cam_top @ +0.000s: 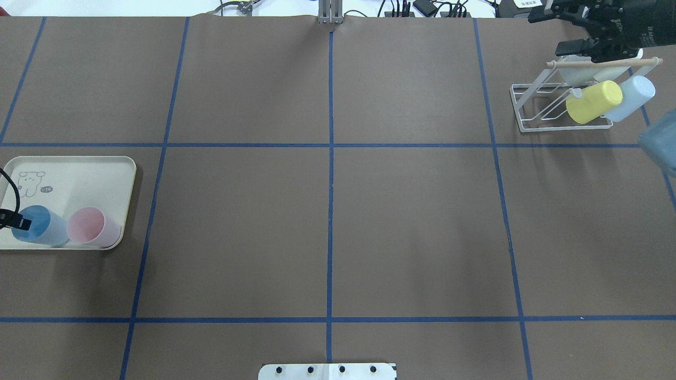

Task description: Transfer IKEA cup to right arm and place on rack

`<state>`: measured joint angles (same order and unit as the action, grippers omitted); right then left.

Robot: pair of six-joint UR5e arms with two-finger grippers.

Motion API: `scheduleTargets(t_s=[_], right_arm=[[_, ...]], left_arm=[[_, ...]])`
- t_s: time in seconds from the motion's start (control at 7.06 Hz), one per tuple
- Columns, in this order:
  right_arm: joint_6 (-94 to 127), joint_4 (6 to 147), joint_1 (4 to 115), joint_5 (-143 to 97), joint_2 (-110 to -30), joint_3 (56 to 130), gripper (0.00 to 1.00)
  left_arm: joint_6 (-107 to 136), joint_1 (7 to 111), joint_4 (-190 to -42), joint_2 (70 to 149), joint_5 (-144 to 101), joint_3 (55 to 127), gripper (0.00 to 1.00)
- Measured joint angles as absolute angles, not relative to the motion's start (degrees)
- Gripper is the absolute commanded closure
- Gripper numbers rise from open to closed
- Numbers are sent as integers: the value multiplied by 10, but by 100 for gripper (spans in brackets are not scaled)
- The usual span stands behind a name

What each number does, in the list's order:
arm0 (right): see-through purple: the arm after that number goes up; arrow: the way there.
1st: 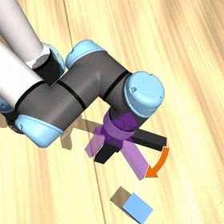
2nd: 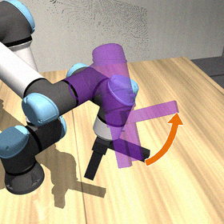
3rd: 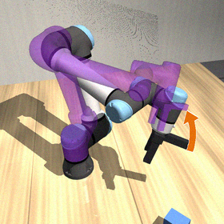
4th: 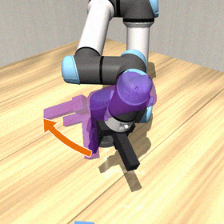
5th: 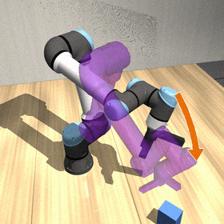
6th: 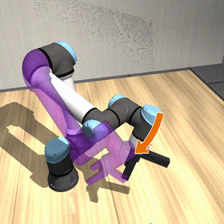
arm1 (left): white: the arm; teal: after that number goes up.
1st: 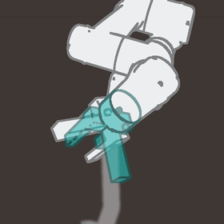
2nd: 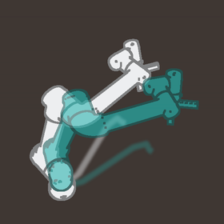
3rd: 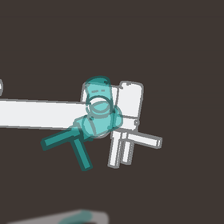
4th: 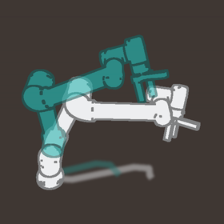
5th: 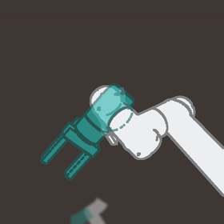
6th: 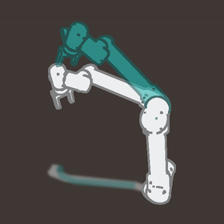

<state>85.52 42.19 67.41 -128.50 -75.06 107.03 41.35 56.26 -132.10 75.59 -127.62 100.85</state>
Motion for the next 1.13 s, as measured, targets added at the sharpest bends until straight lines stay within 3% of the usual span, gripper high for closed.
scheduleTargets(t_s=[0.42,0.71,1.13], right_arm=[[856,422,675,-1284,-751,1074,0],[856,422,675,-1285,-752,1078,0],[857,422,675,-1284,-753,1081,0]], left_arm=[[415,588,-1308,743,-1277,1038,100],[417,658,-1267,748,-1275,1059,100],[507,710,-1249,821,-1207,1063,100]])
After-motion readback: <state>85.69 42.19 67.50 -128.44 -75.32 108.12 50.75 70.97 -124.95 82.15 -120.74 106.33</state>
